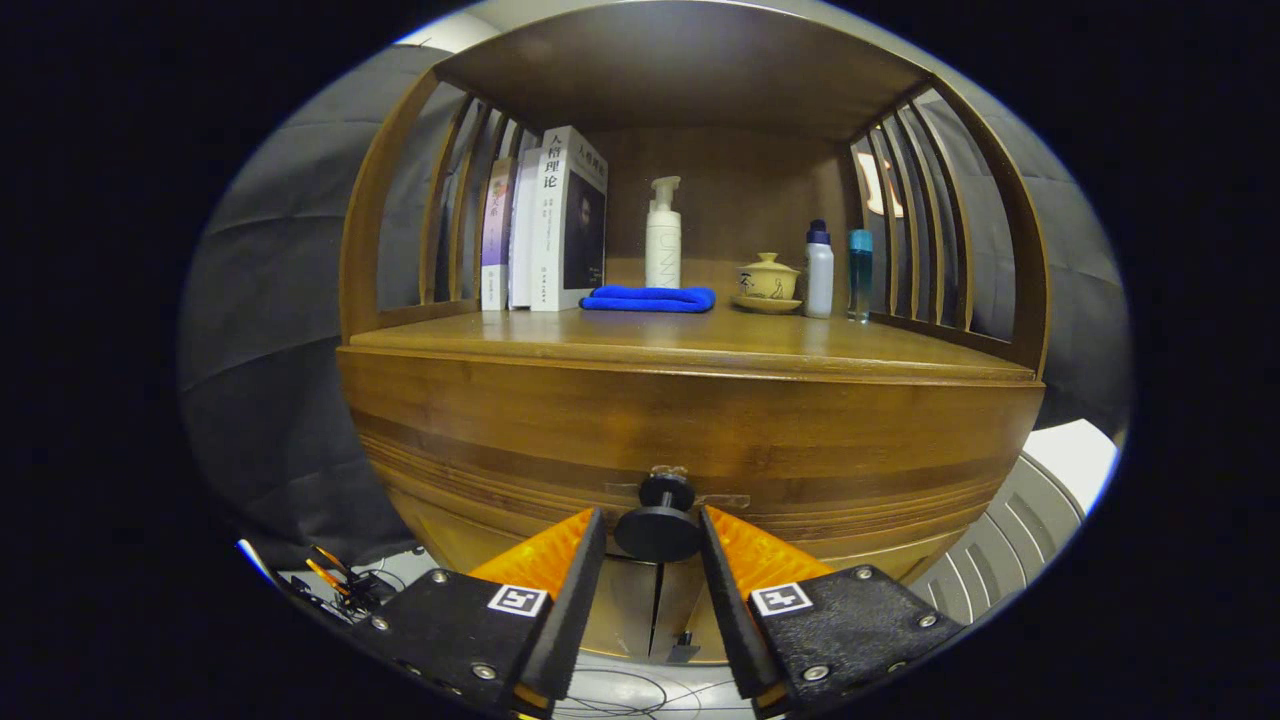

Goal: Pull open the drawer, take out the items inside it, and place them on the countertop above the cabinet.

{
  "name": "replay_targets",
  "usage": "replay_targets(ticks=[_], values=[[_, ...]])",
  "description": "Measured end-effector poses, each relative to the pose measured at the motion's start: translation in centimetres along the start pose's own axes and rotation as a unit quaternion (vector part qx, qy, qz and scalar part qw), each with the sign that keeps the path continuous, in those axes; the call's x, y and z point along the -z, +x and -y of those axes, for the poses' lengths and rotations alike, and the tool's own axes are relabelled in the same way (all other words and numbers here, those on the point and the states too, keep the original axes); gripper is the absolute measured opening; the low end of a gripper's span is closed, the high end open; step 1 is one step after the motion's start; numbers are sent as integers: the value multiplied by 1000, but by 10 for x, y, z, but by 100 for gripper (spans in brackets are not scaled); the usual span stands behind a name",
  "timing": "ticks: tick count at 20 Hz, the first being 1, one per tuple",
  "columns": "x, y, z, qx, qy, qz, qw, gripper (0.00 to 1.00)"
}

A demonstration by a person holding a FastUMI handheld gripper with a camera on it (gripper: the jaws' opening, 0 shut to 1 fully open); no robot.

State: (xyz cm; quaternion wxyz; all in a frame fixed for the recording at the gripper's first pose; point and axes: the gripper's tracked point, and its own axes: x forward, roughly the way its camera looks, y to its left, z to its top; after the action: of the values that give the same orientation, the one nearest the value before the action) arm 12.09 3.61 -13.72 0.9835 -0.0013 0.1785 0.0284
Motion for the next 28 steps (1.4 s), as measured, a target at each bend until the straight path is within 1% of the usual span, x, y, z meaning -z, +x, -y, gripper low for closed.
replay_targets(ticks=[3, 6, 9, 14, 19, 28], values=[[-1, 1, 0, 0, 22, -4, 1000, 51], [1, 1, 0, 8, 7, -20, 1000, 45], [1, 0, -1, 4, 2, -46, 999, 40], [2, -3, 0, 4, 10, -32, 999, 35], [7, -25, -3, 22, 30, -34, 999, 35], [18, -70, -9, 38, 47, -40, 997, 35]])
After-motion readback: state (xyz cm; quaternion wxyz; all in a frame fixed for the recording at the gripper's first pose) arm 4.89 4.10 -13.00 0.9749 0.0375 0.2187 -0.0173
